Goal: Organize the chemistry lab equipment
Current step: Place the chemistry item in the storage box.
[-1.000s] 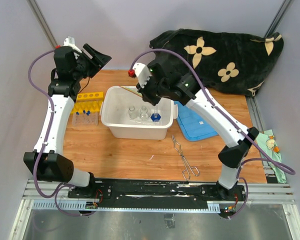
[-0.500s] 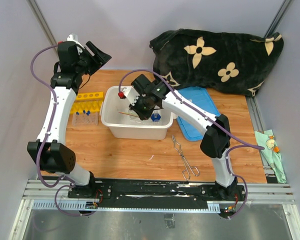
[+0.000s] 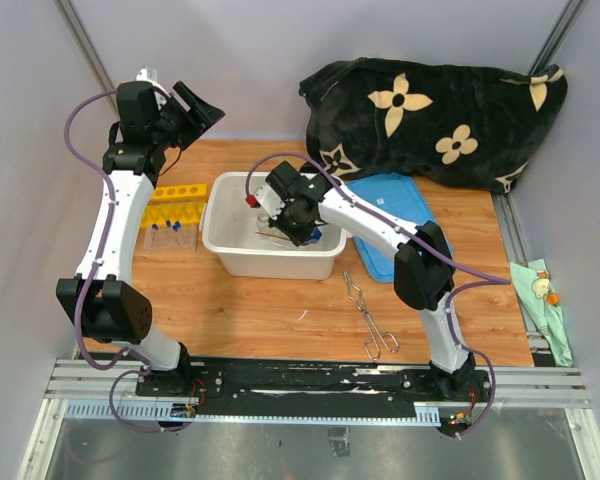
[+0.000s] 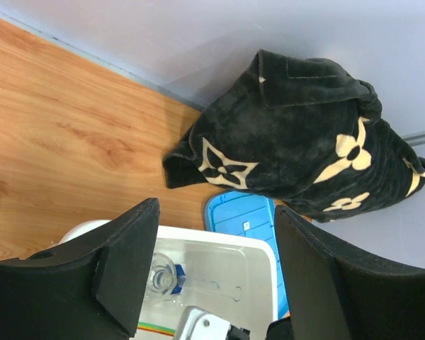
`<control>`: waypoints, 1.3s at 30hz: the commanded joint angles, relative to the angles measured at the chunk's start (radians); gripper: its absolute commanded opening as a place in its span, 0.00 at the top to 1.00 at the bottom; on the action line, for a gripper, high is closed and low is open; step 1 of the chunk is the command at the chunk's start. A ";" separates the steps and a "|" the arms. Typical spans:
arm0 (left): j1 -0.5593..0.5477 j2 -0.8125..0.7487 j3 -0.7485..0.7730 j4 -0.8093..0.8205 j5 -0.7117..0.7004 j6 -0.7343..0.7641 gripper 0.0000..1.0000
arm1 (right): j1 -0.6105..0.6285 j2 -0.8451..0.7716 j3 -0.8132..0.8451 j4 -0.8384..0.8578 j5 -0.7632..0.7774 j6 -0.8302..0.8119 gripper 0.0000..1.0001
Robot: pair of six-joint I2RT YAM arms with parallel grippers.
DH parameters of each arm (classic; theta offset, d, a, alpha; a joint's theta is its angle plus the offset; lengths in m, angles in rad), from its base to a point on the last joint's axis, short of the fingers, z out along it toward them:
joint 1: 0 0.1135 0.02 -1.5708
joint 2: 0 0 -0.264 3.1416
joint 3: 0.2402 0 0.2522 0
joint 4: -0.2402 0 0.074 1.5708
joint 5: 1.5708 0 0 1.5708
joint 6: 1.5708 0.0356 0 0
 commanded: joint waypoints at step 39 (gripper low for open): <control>0.005 -0.002 -0.053 0.049 0.063 -0.030 0.30 | -0.068 0.091 -0.036 0.037 0.004 0.057 0.99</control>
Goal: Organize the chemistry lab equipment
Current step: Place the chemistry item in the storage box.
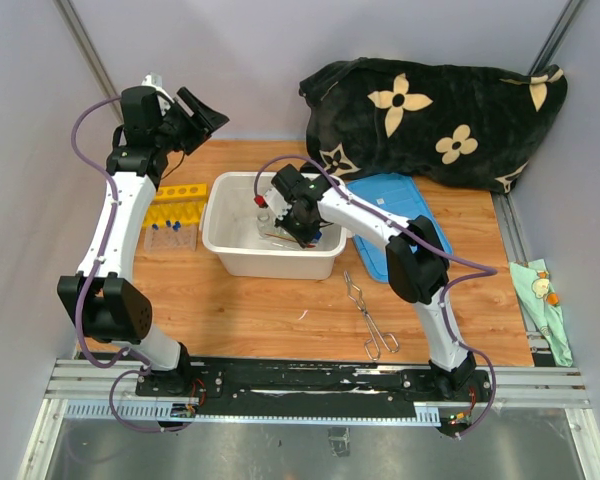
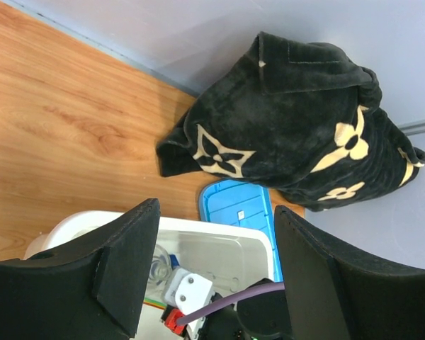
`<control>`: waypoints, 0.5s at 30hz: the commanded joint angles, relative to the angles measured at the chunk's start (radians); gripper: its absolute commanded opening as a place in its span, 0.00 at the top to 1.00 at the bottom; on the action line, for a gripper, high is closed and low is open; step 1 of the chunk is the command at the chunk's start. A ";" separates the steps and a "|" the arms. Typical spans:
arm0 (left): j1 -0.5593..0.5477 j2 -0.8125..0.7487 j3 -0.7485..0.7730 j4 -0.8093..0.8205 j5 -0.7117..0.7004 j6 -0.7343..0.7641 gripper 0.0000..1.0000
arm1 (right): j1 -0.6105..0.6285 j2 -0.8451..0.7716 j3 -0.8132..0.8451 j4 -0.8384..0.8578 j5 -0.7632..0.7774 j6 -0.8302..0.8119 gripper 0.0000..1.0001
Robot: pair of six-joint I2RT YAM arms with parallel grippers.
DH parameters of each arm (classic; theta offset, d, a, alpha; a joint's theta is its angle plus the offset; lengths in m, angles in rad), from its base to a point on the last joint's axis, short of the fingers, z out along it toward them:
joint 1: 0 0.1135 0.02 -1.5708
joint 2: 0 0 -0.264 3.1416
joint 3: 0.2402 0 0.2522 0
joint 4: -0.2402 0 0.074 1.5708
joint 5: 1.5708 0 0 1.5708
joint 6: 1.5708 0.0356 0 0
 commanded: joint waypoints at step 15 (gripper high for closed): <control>0.005 0.003 -0.014 0.028 0.028 -0.004 0.30 | -0.029 0.028 -0.016 0.005 -0.022 0.025 0.99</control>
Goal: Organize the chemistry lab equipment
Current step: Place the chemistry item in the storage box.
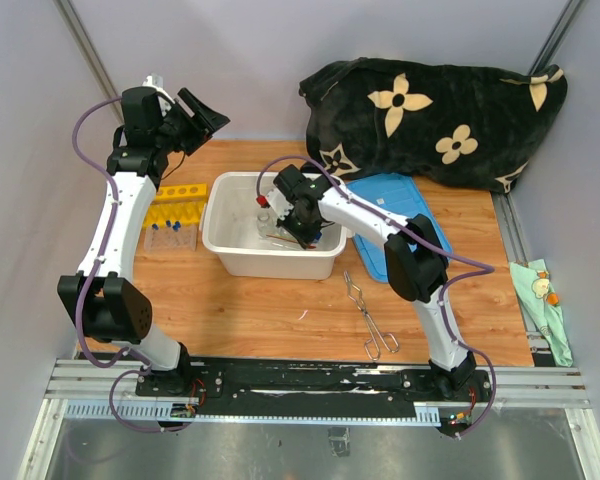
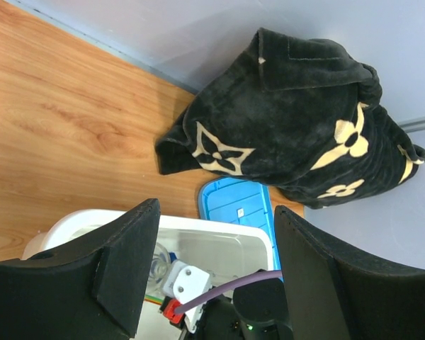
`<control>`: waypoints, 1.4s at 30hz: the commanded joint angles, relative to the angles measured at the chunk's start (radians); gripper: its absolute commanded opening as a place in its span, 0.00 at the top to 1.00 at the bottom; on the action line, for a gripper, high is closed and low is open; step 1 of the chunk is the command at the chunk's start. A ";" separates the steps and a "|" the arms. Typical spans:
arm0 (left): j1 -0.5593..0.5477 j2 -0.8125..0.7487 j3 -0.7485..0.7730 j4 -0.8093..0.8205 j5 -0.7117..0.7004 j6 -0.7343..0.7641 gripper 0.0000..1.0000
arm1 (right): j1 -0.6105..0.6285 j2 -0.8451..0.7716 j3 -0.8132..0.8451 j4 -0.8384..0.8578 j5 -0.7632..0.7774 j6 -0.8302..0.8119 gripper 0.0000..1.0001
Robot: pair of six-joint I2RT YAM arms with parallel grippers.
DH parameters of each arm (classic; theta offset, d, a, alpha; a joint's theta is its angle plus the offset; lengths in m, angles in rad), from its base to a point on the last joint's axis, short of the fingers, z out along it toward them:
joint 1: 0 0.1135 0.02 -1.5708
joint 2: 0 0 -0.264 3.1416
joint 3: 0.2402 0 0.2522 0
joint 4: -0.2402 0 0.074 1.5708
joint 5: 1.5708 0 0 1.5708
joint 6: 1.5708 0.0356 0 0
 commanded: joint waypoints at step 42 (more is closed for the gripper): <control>0.002 -0.119 -0.066 0.104 0.085 0.053 0.21 | -0.039 -0.549 -0.086 0.148 0.204 0.108 0.35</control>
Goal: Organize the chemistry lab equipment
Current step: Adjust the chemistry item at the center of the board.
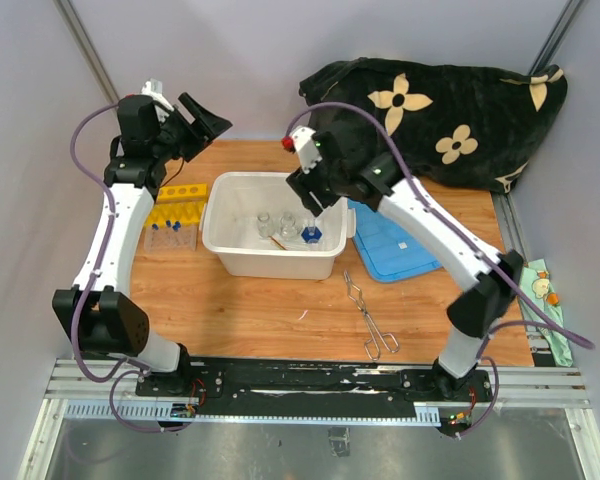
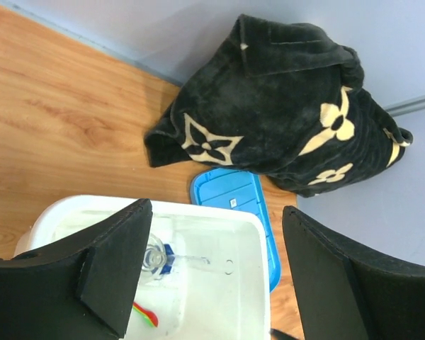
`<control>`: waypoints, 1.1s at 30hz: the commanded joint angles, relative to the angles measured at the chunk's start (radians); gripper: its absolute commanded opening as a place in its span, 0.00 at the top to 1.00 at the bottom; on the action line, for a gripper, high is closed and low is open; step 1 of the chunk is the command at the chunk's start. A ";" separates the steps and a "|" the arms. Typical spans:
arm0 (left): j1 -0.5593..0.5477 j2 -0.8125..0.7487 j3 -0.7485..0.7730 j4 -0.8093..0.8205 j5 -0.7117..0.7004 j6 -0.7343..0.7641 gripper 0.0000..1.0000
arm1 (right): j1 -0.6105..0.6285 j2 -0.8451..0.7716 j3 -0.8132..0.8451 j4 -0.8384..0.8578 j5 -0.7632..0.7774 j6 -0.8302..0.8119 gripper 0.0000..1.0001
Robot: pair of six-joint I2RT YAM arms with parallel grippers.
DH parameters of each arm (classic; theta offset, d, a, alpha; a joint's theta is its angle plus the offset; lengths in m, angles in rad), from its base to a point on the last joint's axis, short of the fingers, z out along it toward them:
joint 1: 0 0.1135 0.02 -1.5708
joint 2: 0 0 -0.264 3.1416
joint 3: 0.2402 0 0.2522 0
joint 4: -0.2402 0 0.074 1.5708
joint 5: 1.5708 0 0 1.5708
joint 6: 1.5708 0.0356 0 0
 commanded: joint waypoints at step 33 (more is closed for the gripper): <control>-0.702 -0.204 -0.111 -0.111 0.008 0.464 0.14 | 0.037 -0.846 -0.907 -0.181 0.253 0.655 0.39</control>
